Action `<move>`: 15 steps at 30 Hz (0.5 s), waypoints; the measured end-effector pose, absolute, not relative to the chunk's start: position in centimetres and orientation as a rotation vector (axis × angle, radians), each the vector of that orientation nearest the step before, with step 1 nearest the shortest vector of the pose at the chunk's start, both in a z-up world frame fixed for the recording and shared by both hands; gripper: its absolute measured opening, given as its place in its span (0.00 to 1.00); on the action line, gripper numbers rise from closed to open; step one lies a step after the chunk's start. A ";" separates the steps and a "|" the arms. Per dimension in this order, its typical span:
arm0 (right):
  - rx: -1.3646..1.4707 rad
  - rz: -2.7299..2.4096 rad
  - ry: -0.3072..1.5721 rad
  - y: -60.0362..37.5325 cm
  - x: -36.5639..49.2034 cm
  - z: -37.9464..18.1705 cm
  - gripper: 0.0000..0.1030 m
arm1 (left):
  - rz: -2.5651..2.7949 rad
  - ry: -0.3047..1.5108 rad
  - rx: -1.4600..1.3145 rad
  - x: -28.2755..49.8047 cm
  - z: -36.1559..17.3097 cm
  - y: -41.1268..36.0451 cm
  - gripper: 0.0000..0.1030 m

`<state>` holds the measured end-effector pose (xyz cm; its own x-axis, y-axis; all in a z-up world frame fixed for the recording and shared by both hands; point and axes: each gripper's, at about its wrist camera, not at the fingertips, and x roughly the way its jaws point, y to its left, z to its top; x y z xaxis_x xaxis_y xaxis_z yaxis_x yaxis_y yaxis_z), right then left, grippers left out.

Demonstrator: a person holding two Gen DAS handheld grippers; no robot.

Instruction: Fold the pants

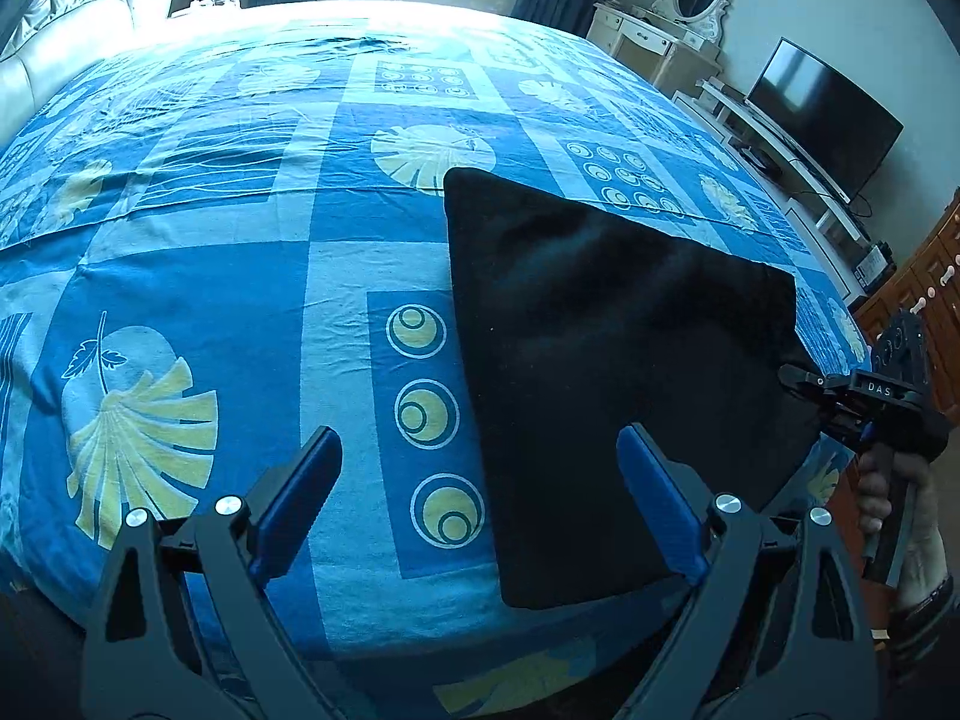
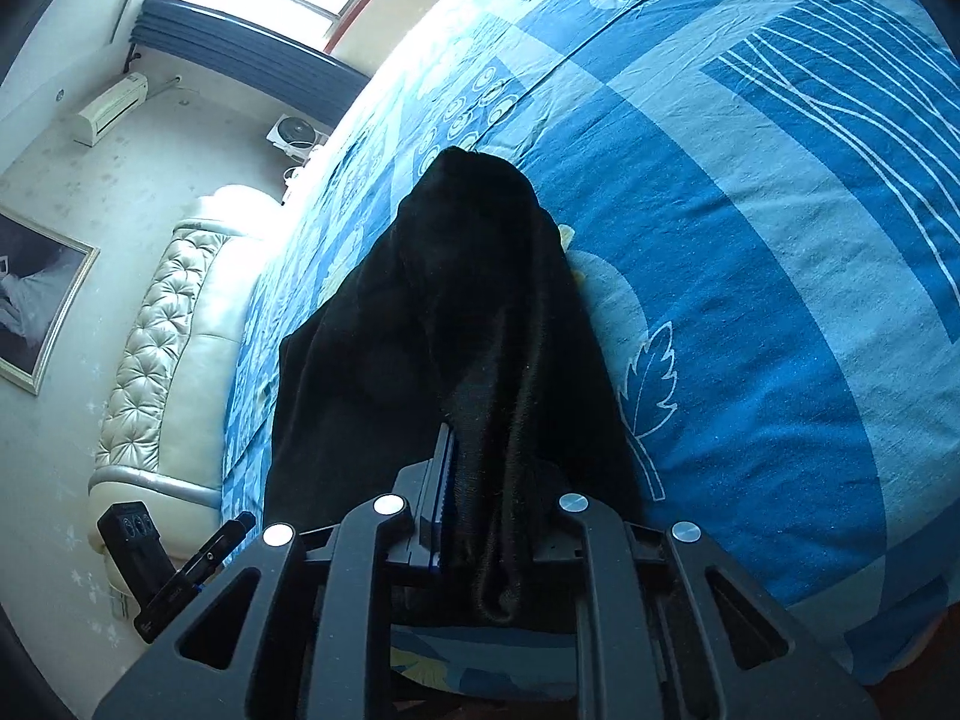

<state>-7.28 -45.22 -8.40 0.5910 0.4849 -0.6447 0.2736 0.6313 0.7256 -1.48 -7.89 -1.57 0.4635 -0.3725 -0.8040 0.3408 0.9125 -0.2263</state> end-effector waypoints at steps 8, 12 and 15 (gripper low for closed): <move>1.019 0.143 0.855 -47.4 -9.0 -7.0 0.67 | -0.430 0.999 -0.025 -1.7 -1.7 -7.8 0.90; 1.047 0.097 0.836 -48.6 -10.1 -7.0 0.71 | -0.432 1.012 -0.034 -1.6 -1.9 -7.6 0.90; 1.073 0.102 0.857 -48.7 -10.4 -8.0 0.71 | -0.460 1.040 -0.075 -1.4 -2.3 -7.2 0.90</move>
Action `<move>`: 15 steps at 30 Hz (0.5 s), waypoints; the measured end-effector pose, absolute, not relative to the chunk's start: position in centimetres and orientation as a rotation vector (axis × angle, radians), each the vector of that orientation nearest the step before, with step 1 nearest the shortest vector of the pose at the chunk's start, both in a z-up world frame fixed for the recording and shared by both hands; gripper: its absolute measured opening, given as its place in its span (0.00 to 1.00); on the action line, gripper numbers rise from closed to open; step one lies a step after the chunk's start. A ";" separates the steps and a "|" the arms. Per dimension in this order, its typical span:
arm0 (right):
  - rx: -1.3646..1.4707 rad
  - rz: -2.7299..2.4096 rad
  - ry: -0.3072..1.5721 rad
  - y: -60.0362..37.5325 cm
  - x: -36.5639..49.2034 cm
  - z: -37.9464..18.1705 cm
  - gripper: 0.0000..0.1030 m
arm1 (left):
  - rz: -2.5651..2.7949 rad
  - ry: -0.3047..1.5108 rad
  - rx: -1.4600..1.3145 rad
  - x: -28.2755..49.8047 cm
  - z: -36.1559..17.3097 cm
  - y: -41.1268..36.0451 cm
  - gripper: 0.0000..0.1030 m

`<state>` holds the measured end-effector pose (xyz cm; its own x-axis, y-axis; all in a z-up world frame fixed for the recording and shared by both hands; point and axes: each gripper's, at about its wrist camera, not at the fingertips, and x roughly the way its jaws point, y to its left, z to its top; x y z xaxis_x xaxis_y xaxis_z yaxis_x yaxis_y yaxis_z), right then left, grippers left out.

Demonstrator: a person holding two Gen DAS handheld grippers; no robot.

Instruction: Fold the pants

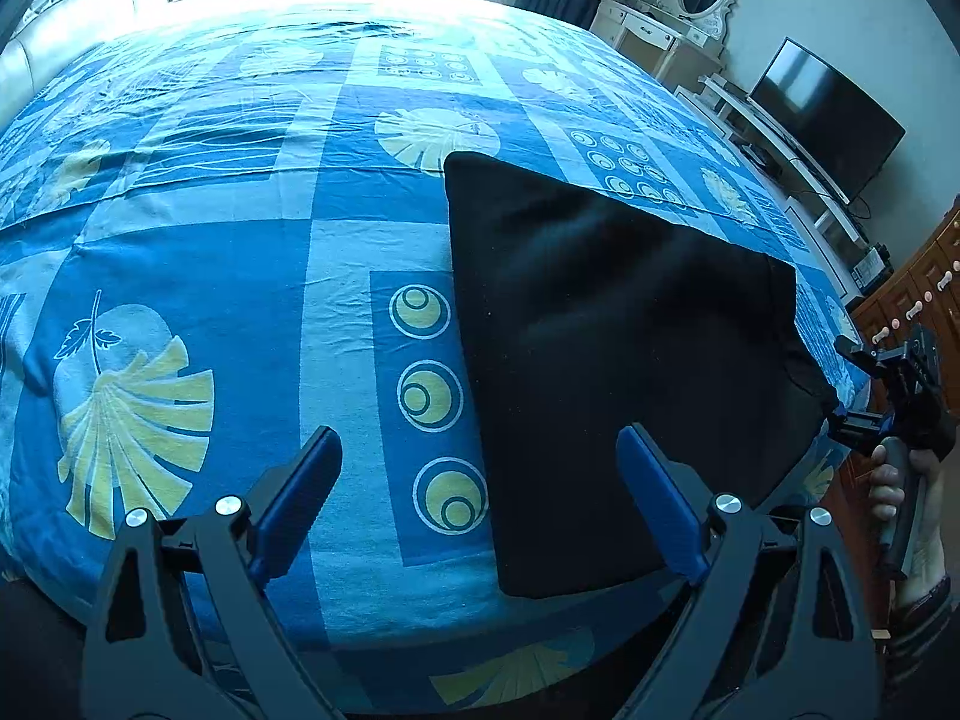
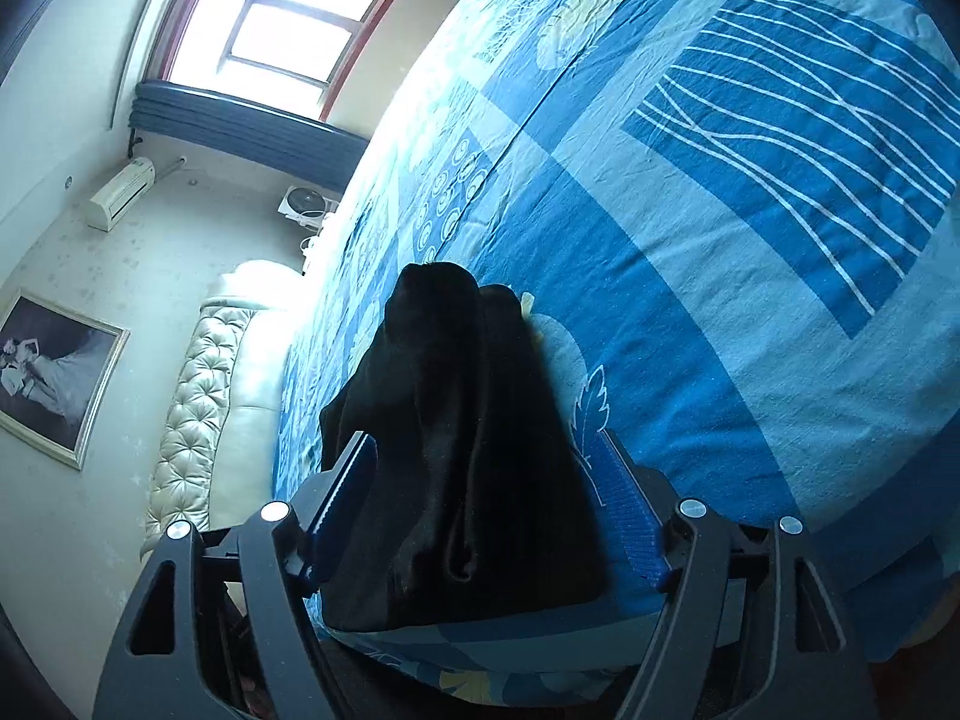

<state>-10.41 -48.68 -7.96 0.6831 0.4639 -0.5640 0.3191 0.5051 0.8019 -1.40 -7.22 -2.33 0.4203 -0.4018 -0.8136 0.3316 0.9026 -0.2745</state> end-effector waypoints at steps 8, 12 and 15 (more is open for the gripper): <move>1.032 0.168 0.938 -46.3 -9.1 -9.0 0.72 | -0.650 1.217 -0.386 0.3 -5.3 -6.0 0.90; 0.999 0.195 0.972 -45.0 -8.6 -9.3 0.74 | -0.705 1.262 -0.494 1.3 -6.9 -5.8 0.90; 0.996 0.198 0.977 -44.8 -8.4 -9.6 0.74 | -0.763 1.313 -0.571 2.1 -8.4 -6.5 0.90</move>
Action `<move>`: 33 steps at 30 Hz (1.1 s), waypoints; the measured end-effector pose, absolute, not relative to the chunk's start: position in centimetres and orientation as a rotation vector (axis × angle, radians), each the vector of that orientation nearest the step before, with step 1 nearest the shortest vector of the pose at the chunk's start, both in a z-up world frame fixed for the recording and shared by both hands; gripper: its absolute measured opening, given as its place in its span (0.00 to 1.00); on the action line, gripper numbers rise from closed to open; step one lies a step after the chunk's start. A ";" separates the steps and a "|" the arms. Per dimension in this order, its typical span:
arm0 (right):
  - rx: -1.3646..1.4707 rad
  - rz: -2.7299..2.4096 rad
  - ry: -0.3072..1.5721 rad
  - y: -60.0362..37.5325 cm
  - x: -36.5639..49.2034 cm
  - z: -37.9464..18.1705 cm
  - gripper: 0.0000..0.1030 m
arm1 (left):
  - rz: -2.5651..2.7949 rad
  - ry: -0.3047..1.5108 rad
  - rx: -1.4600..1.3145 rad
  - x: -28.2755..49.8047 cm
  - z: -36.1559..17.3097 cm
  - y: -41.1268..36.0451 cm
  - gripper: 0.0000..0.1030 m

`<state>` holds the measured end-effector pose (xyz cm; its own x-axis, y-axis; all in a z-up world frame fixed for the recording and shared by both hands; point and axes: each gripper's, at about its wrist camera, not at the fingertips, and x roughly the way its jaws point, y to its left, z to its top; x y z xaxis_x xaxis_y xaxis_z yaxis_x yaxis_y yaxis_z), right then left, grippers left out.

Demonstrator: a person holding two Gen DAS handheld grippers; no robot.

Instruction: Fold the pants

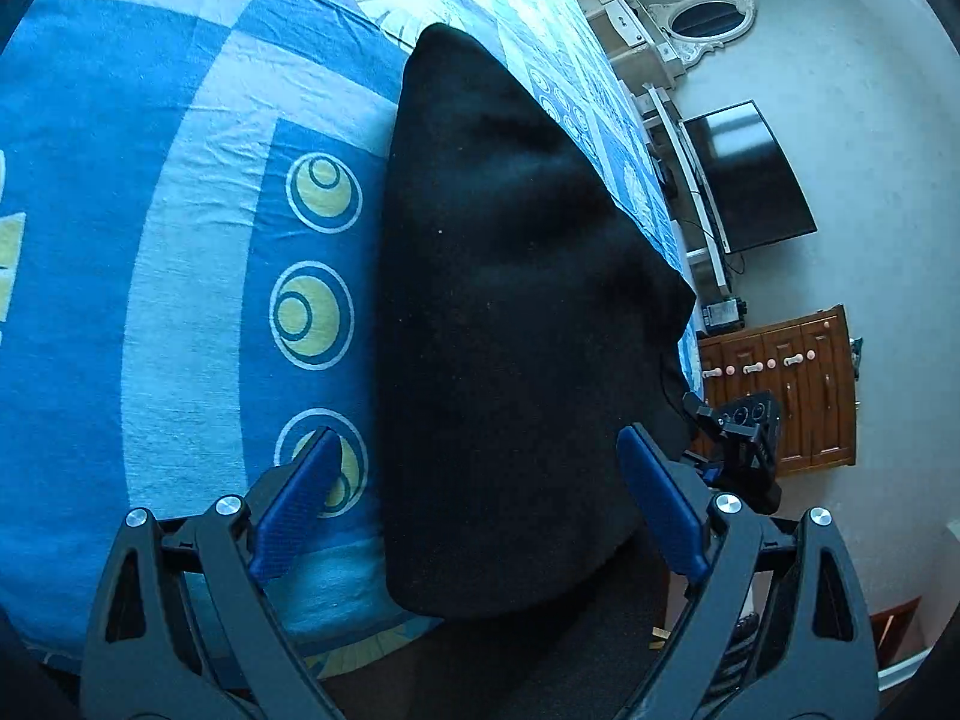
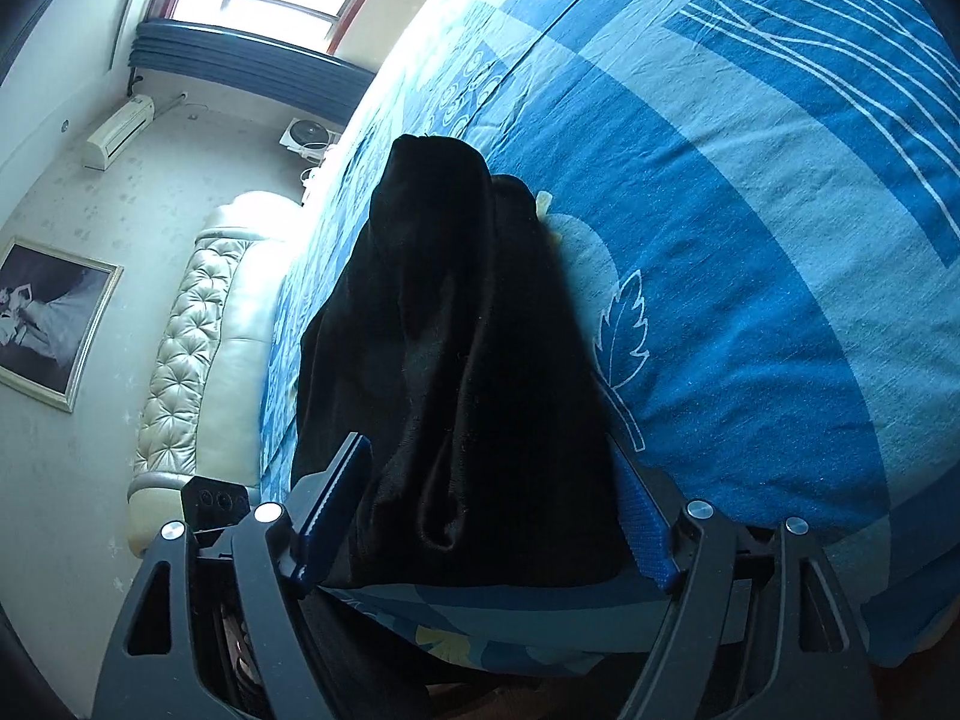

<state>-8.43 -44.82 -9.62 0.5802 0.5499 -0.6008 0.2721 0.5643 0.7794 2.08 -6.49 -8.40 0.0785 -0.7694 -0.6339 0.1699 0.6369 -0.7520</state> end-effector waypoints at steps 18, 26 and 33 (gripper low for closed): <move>0.939 0.203 0.965 -42.2 -7.6 -9.5 0.44 | -0.666 1.232 -0.251 1.4 -6.1 -9.2 0.39; 0.904 0.276 1.013 -37.3 -5.1 -9.3 0.44 | -0.580 1.210 -0.197 1.1 -5.0 -4.8 0.39; 0.867 0.357 1.057 -32.6 -3.3 -9.8 0.44 | -0.495 1.184 -0.191 0.6 -4.2 -0.2 0.39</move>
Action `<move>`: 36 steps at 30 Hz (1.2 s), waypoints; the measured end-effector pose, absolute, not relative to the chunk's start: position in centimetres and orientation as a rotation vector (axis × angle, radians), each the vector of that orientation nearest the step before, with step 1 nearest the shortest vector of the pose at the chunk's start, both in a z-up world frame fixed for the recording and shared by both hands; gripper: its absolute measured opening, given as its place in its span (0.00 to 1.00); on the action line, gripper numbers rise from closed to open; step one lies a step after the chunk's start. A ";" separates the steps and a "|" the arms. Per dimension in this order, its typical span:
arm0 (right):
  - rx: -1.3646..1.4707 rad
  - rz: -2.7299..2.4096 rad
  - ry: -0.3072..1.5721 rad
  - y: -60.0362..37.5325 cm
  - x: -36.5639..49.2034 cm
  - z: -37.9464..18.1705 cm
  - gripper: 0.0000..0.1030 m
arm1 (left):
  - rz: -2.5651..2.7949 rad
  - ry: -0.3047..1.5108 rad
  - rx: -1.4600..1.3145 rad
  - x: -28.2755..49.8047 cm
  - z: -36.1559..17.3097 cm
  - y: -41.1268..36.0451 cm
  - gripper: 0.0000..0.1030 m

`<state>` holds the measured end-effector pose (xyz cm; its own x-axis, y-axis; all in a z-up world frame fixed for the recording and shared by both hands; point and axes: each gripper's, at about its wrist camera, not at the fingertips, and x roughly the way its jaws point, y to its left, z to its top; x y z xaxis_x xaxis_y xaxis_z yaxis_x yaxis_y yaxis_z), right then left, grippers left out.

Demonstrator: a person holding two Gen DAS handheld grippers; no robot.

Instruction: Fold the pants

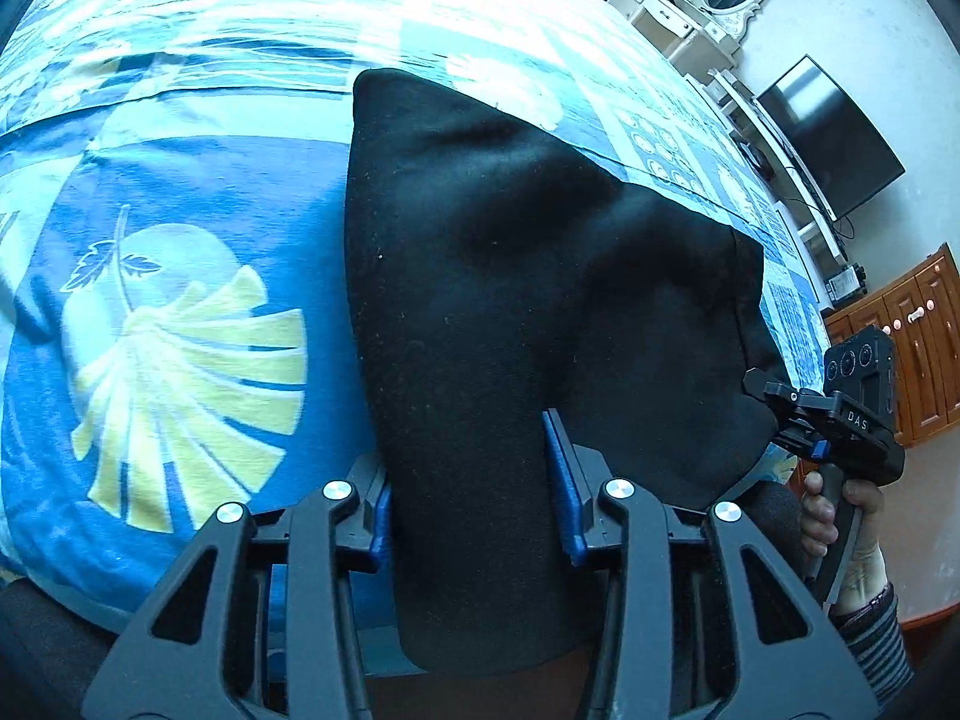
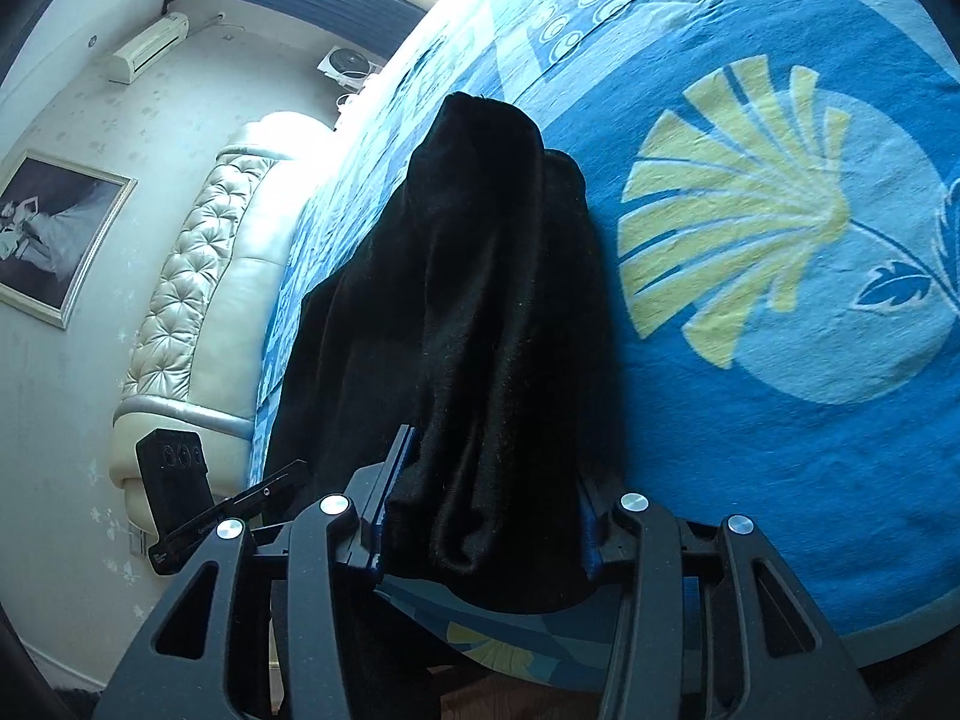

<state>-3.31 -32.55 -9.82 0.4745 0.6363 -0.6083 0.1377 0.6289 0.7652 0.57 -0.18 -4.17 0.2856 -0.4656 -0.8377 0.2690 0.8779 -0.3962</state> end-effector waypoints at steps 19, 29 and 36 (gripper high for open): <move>0.863 0.386 1.079 -28.9 -2.4 -10.4 0.44 | -0.453 1.147 -0.227 -0.7 -4.4 2.9 0.40; 0.873 0.387 1.071 -28.8 -2.6 -10.6 0.44 | -0.452 1.144 -0.226 -0.8 -4.5 3.5 0.41; 0.879 0.387 1.066 -28.9 -2.7 -10.6 0.44 | -0.452 1.145 -0.232 -0.8 -4.7 3.4 0.42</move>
